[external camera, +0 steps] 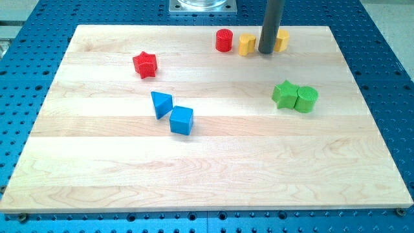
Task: Move the yellow heart to the bottom right of the red circle
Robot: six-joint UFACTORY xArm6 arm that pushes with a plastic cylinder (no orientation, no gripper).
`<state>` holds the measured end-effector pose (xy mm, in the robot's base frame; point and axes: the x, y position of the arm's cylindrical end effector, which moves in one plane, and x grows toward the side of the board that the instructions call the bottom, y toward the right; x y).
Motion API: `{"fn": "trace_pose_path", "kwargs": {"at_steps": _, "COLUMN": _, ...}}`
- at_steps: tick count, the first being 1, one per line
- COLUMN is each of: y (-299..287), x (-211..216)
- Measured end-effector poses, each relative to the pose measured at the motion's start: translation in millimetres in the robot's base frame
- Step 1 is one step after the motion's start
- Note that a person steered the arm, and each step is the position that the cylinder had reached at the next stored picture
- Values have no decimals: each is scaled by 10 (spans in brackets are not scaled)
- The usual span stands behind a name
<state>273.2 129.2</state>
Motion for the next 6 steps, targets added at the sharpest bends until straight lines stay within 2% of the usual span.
{"fn": "trace_pose_path", "kwargs": {"at_steps": 1, "y": -79, "x": -457}}
{"fn": "trace_pose_path", "kwargs": {"at_steps": 2, "y": -424, "x": -466}}
{"fn": "trace_pose_path", "kwargs": {"at_steps": 3, "y": -408, "x": 7}}
{"fn": "trace_pose_path", "kwargs": {"at_steps": 4, "y": -442, "x": 84}}
{"fn": "trace_pose_path", "kwargs": {"at_steps": 5, "y": -692, "x": 118}}
{"fn": "trace_pose_path", "kwargs": {"at_steps": 6, "y": -882, "x": -156}}
